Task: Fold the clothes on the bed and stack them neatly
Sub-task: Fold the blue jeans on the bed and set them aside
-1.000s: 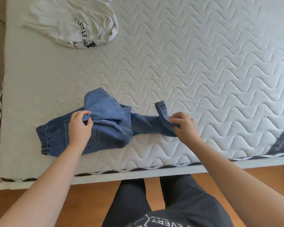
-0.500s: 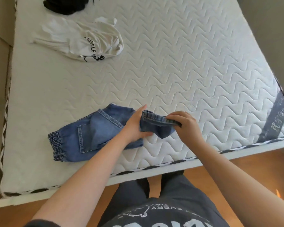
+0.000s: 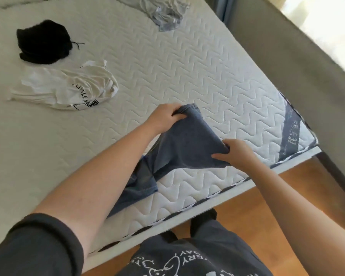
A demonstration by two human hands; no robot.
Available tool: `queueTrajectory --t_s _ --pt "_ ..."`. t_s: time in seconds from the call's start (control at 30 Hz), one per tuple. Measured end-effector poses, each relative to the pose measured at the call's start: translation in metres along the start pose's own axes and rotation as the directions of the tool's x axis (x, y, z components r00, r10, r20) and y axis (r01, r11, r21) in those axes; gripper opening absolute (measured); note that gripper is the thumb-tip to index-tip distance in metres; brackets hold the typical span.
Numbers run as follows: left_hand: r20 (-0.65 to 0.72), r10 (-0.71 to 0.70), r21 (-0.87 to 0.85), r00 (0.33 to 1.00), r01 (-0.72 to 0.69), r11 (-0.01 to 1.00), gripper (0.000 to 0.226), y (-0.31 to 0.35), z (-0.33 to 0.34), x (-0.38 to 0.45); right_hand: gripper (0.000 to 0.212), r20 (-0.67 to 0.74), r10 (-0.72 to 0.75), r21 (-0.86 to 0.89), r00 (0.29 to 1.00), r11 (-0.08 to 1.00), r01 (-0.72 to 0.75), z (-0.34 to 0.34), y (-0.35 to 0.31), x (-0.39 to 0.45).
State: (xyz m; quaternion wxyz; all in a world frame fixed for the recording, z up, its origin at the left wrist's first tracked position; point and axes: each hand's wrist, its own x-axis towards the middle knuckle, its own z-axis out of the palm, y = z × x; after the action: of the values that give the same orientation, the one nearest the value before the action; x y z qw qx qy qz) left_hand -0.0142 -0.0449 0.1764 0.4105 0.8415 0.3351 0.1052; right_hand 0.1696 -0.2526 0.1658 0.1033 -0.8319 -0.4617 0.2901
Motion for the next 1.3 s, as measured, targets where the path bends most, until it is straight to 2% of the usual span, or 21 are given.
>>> queueTrajectory --t_s 0.07,0.17,0.3,0.4,0.5,0.57,0.77,0.9,1.03,1.13,1.3 --pt "0.009 -0.007 0.001 1.0 0.007 1.0 0.017 0.014 0.004 0.017 0.025 -0.041 0.065 0.055 0.997 0.997 -0.063 -0.01 0.019 -0.002" --pt "0.043 -0.003 0.009 0.999 0.002 1.0 0.02 0.034 0.016 0.041 0.022 -0.088 0.152 0.307 0.984 0.944 -0.118 -0.025 0.045 -0.005" --pt "0.082 0.013 -0.018 0.997 -0.012 1.0 0.02 0.063 0.034 0.076 0.025 -0.105 0.198 0.554 0.975 0.826 -0.108 -0.052 0.072 -0.008" --pt "0.151 -0.021 -0.06 0.988 0.031 0.998 0.023 0.082 0.051 0.098 0.02 -0.136 0.211 0.641 0.968 0.764 -0.077 -0.071 0.089 -0.012" --pt "0.253 -0.061 -0.054 0.966 0.077 0.996 0.034 0.095 0.066 0.112 0.02 -0.144 0.237 0.654 0.961 0.752 -0.088 -0.079 0.102 -0.015" --pt "0.278 -0.046 -0.025 0.959 0.055 0.998 0.04 0.097 0.073 0.117 0.022 -0.15 0.259 0.633 0.954 0.766 -0.109 -0.08 0.107 -0.018" --pt "0.15 -0.026 -0.081 0.988 0.039 0.996 0.024 0.1 0.087 0.119 0.015 -0.192 0.318 0.634 0.928 0.762 -0.13 -0.06 0.11 -0.041" --pt "0.194 0.058 -0.092 0.979 -0.041 0.995 0.004 0.105 0.091 0.113 0.003 -0.212 0.363 0.629 0.907 0.761 -0.158 -0.055 0.11 -0.056" --pt "0.284 0.116 -0.138 0.952 -0.079 0.987 0.011 0.105 0.098 0.116 0.008 -0.222 0.419 0.619 0.881 0.758 -0.205 -0.051 0.114 -0.063" --pt "0.321 0.12 -0.217 0.94 -0.05 0.975 0.016 0.106 0.103 0.122 0.01 -0.246 0.442 0.565 0.863 0.789 -0.243 -0.052 0.119 -0.061" --pt "0.341 0.077 -0.338 0.937 0.045 0.94 0.018 0.104 0.118 0.152 0.016 -0.177 0.457 0.613 0.871 0.744 -0.266 -0.06 0.142 -0.036"
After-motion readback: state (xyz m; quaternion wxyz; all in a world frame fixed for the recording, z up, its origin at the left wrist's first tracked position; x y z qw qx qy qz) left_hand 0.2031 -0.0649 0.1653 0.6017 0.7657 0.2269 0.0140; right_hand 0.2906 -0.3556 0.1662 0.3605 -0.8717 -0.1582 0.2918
